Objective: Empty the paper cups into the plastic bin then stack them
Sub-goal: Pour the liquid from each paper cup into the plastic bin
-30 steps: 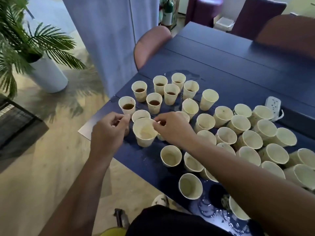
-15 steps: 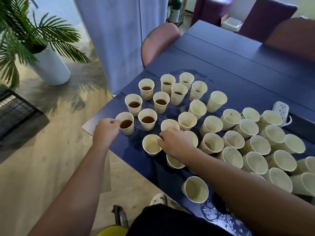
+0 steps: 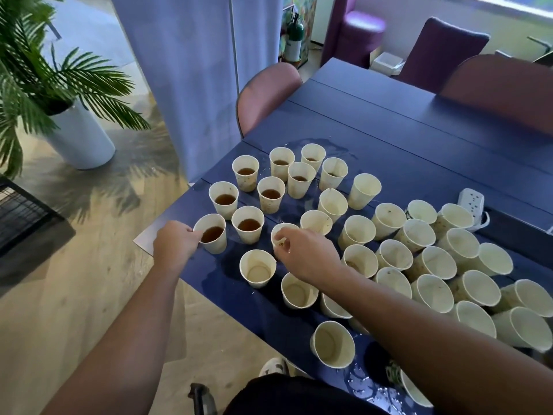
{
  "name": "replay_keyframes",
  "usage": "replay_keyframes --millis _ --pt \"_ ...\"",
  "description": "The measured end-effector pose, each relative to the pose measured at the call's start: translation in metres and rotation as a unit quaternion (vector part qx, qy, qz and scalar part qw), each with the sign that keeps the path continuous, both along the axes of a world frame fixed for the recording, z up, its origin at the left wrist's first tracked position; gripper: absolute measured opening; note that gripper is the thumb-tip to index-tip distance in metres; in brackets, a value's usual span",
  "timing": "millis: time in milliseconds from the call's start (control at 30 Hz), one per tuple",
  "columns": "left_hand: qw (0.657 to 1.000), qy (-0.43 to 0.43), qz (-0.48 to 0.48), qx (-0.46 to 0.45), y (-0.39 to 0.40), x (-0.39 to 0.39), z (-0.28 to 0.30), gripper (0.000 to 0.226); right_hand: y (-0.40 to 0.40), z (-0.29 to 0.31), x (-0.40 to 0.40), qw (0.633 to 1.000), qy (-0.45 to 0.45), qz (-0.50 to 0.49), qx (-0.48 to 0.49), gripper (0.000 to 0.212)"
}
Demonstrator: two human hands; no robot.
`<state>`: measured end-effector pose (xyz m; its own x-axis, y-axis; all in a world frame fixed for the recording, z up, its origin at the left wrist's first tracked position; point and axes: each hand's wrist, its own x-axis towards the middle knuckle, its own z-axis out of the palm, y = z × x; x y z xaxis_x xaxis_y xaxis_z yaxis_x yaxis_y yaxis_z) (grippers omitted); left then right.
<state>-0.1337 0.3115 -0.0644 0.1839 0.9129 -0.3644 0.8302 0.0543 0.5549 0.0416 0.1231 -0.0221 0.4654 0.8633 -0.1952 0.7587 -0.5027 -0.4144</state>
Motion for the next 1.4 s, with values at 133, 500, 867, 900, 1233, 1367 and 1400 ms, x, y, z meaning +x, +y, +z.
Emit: replay_keyframes --millis 133,500,867,900,1233,1367,1400 --pt "1.000 0.000 -0.007 -0.003 -0.006 -0.002 0.008 0.031 0.000 0.004 0.001 1.000 0.008 0.006 0.009 0.024" --pt "0.994 -0.097 -0.049 0.005 -0.064 0.008 0.092 0.025 -0.009 0.017 -0.013 0.991 0.116 0.060 0.035 0.070" --pt "0.974 -0.163 -0.157 0.032 -0.170 0.078 0.159 0.024 -0.082 0.045 0.001 0.930 0.258 -0.122 0.233 0.083" --pt "0.971 -0.167 -0.168 0.038 -0.180 0.086 0.163 0.024 -0.091 0.048 0.005 0.921 0.258 -0.149 0.250 0.081" --pt "0.906 -0.287 -0.307 0.044 -0.290 0.168 0.197 0.035 -0.213 0.075 0.068 0.846 0.199 -0.305 0.389 0.067" --pt "0.876 -0.328 -0.353 0.028 -0.328 0.206 0.197 0.024 -0.274 0.091 0.098 0.834 0.137 -0.359 0.395 0.070" --pt "0.867 -0.330 -0.371 0.030 -0.337 0.216 0.196 0.021 -0.289 0.096 0.105 0.834 0.121 -0.370 0.392 0.072"
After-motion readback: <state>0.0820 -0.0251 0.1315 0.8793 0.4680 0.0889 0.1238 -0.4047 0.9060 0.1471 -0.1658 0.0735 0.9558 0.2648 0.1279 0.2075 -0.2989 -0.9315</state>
